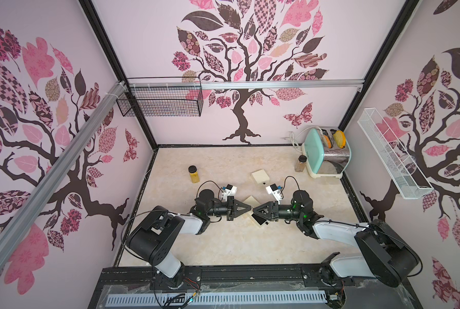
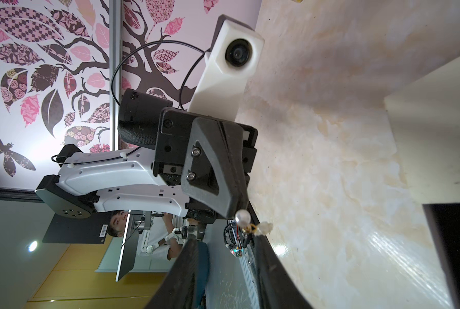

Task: Place the earrings into the drawer-style jewelry box
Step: Pick up the earring from the center of the board.

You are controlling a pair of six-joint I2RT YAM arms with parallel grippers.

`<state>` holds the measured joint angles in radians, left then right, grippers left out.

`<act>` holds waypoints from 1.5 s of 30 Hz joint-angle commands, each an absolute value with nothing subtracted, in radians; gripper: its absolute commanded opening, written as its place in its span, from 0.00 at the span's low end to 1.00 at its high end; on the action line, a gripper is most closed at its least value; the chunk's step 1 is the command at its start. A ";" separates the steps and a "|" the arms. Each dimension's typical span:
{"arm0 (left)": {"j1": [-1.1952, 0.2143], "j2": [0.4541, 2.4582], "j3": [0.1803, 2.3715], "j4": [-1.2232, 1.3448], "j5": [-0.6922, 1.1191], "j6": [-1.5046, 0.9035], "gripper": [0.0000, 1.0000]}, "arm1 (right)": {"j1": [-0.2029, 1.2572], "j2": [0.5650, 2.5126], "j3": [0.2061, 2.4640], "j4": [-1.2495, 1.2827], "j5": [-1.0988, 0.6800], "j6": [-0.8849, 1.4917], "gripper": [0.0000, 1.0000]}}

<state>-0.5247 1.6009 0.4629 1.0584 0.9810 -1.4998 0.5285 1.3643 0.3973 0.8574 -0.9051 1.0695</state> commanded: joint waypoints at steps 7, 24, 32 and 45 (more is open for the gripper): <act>-0.535 1.597 0.442 1.107 0.975 -1.513 0.00 | 0.522 1.398 0.430 0.870 -0.922 1.045 0.34; -0.539 1.588 0.436 1.094 0.973 -1.508 0.00 | 0.517 1.410 0.451 0.895 -0.926 1.071 0.23; -0.544 1.575 0.439 1.060 0.973 -1.492 0.00 | 0.517 1.412 0.451 0.897 -0.917 1.072 0.15; -0.529 1.529 0.621 0.394 0.951 -1.107 0.80 | 0.508 1.267 0.588 0.098 -0.598 0.588 0.10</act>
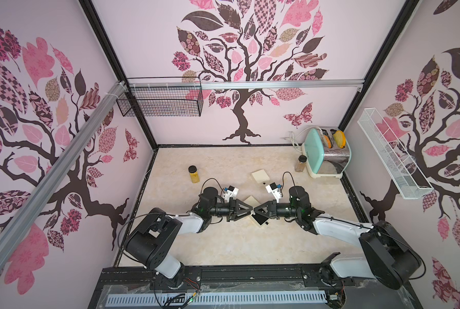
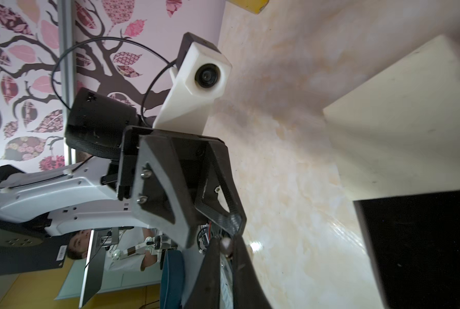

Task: Place the earrings into the drawer-style jewelry box
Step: Pick up the earring from the center of the board, then insert the earring into the inner lining.

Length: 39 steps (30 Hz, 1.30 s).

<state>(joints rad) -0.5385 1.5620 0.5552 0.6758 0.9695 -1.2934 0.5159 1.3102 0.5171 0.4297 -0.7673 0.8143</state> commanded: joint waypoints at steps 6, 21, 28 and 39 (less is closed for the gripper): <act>-0.452 1.594 0.812 -0.044 0.832 -0.841 0.98 | 0.511 1.251 0.647 -0.112 -0.357 0.407 0.10; -0.421 1.776 1.023 -0.352 0.709 -0.675 0.98 | 0.696 1.424 0.772 -0.132 -0.147 0.284 0.12; -0.420 1.779 1.012 -0.343 0.722 -0.675 0.98 | 0.719 1.449 0.778 -0.118 -0.111 0.285 0.12; -0.420 1.782 1.005 -0.339 0.733 -0.678 0.98 | 0.763 1.508 0.810 -0.134 -0.029 0.275 0.12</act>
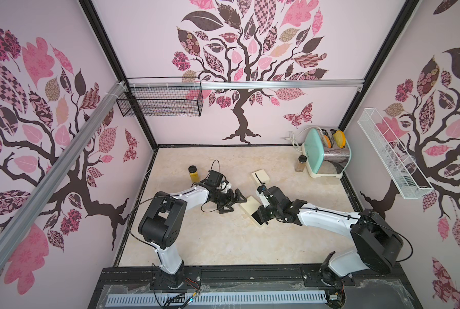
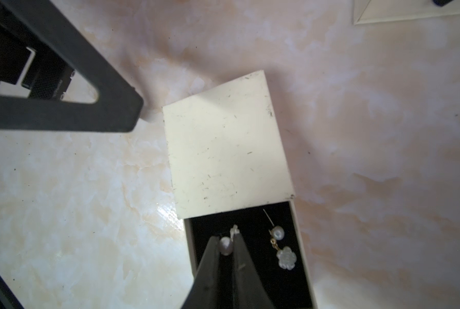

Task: Place the earrings into the drawer-style jewelry box
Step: Insert the earring into the inner lining.

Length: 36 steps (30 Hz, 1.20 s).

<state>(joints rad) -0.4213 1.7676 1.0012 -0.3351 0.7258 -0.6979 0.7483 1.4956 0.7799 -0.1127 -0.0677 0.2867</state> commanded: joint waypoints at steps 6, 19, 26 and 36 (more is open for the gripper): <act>-0.422 1.780 1.002 -0.339 0.738 -0.678 0.98 | 0.776 1.534 0.808 -0.132 -0.013 0.273 0.12; -0.422 1.784 0.995 -0.324 0.747 -0.690 0.98 | 0.807 1.556 0.798 -0.134 0.033 0.260 0.12; -0.422 1.785 0.990 -0.322 0.750 -0.692 0.98 | 0.824 1.568 0.780 -0.120 0.049 0.255 0.12; -0.423 1.775 0.982 -0.319 0.753 -0.697 0.98 | 0.854 1.582 0.783 -0.132 0.089 0.243 0.13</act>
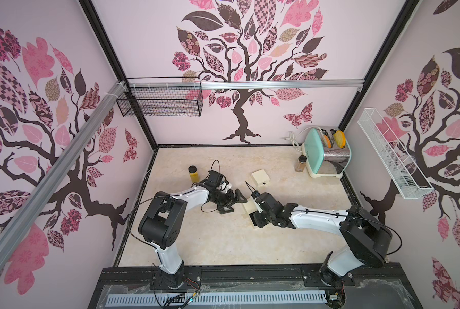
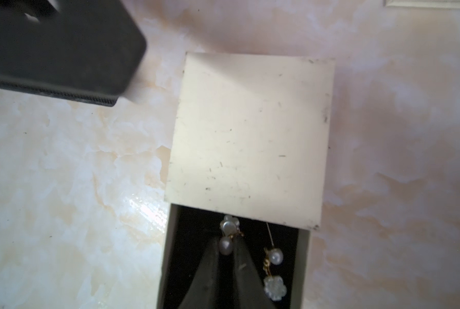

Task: Place the earrings into the drawer-style jewelry box
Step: Insert the earring into the inner lining.

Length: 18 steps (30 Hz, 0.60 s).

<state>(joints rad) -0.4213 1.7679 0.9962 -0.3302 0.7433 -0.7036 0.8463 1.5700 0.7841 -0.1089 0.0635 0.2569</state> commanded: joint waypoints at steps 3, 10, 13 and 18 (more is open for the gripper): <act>-0.423 1.775 0.978 -0.316 0.753 -0.698 0.98 | 0.854 1.547 0.802 -0.160 0.106 0.237 0.13; -0.423 1.763 0.976 -0.317 0.755 -0.703 0.98 | 0.854 1.447 0.841 -0.228 0.105 0.247 0.15; -0.423 1.756 0.971 -0.315 0.756 -0.706 0.98 | 0.857 1.417 0.837 -0.250 0.087 0.268 0.15; -0.423 1.741 0.958 -0.319 0.759 -0.706 0.98 | 0.886 1.411 0.820 -0.254 0.094 0.295 0.16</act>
